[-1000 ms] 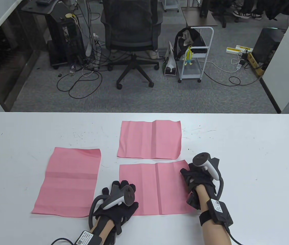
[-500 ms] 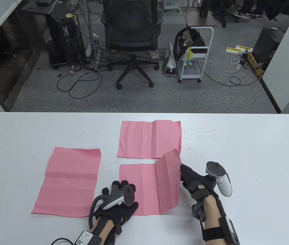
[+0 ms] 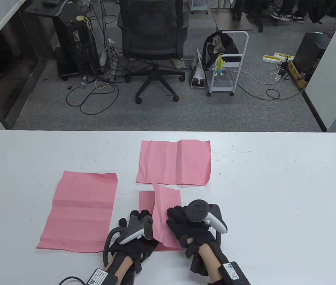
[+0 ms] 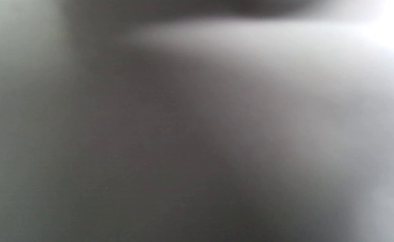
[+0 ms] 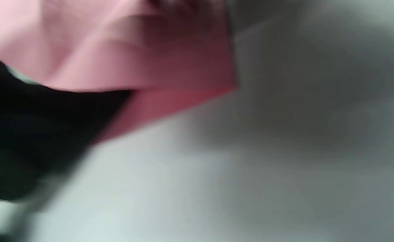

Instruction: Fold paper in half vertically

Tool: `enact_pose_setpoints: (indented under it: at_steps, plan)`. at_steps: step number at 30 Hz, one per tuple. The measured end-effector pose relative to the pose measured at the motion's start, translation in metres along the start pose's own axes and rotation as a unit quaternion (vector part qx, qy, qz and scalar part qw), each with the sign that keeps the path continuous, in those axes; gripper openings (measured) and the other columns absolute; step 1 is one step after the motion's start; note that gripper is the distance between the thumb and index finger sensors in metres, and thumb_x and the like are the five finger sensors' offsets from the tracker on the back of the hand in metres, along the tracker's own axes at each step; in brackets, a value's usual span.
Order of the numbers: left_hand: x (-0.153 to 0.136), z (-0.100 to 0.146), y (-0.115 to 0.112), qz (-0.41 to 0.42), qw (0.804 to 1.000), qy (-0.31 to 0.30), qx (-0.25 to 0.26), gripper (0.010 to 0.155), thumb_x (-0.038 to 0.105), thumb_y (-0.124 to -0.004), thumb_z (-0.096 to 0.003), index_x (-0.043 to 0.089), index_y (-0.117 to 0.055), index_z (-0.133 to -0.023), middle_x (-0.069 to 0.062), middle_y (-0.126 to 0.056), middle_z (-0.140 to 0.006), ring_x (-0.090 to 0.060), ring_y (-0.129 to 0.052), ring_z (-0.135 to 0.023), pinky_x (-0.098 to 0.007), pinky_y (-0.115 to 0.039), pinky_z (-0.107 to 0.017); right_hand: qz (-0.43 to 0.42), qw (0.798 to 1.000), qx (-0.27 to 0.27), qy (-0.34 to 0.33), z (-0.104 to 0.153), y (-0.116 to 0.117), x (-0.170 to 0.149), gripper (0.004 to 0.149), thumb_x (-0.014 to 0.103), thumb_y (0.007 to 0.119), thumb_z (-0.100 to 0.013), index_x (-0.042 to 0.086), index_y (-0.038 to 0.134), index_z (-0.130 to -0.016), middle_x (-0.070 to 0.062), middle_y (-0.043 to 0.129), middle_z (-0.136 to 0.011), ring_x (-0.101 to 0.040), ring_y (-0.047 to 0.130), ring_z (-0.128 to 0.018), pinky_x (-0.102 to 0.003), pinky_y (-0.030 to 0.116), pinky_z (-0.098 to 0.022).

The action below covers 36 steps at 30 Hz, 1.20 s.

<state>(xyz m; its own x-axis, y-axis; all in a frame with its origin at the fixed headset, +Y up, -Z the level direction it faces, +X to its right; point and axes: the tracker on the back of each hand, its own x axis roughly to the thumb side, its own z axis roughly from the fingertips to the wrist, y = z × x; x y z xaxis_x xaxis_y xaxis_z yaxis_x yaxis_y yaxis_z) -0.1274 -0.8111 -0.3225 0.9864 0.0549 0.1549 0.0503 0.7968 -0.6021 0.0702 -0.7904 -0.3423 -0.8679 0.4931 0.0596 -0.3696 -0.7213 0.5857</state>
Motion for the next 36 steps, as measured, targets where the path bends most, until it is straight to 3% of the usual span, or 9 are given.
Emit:
enact_pose_setpoints:
  at_steps: [4,5,15,18,25,28,32,36]
  plan:
    - [0.000,0.000,0.000,0.000,1.000,0.000,0.001,0.078,0.070,-0.033,-0.0494,0.040,0.006,-0.110,0.008,0.015,-0.119,-0.031,0.011,-0.111,-0.065,-0.005,-0.079,0.149,0.987,0.004,0.058,-0.007,0.022,0.006,0.067,0.054,0.058,-0.051,0.036,0.026,-0.107,0.000,0.016,-0.117,-0.033,0.014,-0.108,-0.058,0.022,-0.077]
    - [0.000,0.000,0.000,0.000,1.000,0.000,0.002,0.078,0.070,-0.033,-0.0495,0.040,0.006,-0.110,0.008,0.015,-0.119,-0.031,0.011,-0.111,-0.065,-0.006,-0.079,0.168,0.984,0.007,0.064,-0.008,0.025,0.007,0.067,0.055,0.054,-0.051,0.037,0.021,-0.106,0.001,0.010,-0.116,-0.032,0.010,-0.107,-0.058,0.020,-0.077]
    - [-0.001,0.002,0.005,-0.008,1.000,0.007,0.023,0.077,0.069,-0.037,-0.0500,0.043,-0.001,-0.113,0.009,0.007,-0.123,-0.030,0.003,-0.115,-0.064,-0.012,-0.083,0.136,0.989,0.022,0.053,-0.008,0.027,0.003,0.067,0.055,0.050,-0.051,0.037,0.016,-0.105,0.002,0.003,-0.114,-0.031,0.001,-0.105,-0.057,0.010,-0.075]
    - [-0.015,0.006,0.016,0.005,0.998,0.028,0.049,0.072,0.065,-0.041,-0.0524,0.044,-0.012,-0.115,0.009,-0.007,-0.128,-0.027,-0.006,-0.119,-0.064,-0.016,-0.084,0.130,0.990,0.026,0.052,-0.009,0.027,0.001,0.067,0.055,0.050,-0.051,0.037,0.015,-0.105,0.003,0.002,-0.113,-0.030,-0.001,-0.104,-0.056,0.008,-0.074]
    - [-0.051,0.026,0.043,0.095,0.984,0.061,0.139,0.071,0.060,-0.044,-0.0549,0.041,-0.014,-0.117,0.007,-0.010,-0.129,-0.029,-0.009,-0.119,-0.064,-0.020,-0.084,0.128,0.990,0.030,0.052,-0.009,0.027,0.002,0.067,0.055,0.050,-0.051,0.037,0.015,-0.105,0.003,0.001,-0.113,-0.030,-0.001,-0.104,-0.056,0.008,-0.074]
    - [-0.037,0.031,0.044,0.097,0.984,0.031,0.149,0.072,0.061,-0.043,-0.0544,0.042,-0.013,-0.117,0.007,-0.009,-0.129,-0.028,-0.008,-0.119,-0.064,-0.019,-0.085,0.129,0.990,0.031,0.053,-0.009,0.027,0.002,0.067,0.055,0.050,-0.051,0.037,0.014,-0.105,0.003,0.001,-0.113,-0.030,-0.002,-0.104,-0.056,0.008,-0.074]
    - [-0.006,0.025,0.032,0.041,0.992,0.006,0.118,0.072,0.062,-0.042,-0.0541,0.043,-0.010,-0.116,0.010,-0.005,-0.128,-0.026,-0.002,-0.119,-0.063,-0.017,-0.085,0.128,0.990,0.031,0.052,-0.009,0.027,0.002,0.067,0.055,0.050,-0.051,0.037,0.014,-0.105,0.003,0.001,-0.113,-0.030,-0.002,-0.104,-0.056,0.008,-0.074]
    - [0.001,0.013,0.018,0.002,0.996,0.016,0.085,0.072,0.062,-0.042,-0.0539,0.043,-0.009,-0.116,0.010,-0.002,-0.127,-0.027,0.001,-0.117,-0.063,-0.016,-0.085,0.128,0.990,0.032,0.052,-0.009,0.027,0.002,0.067,0.055,0.050,-0.051,0.038,0.014,-0.105,0.003,0.001,-0.113,-0.030,-0.002,-0.104,-0.056,0.008,-0.074]
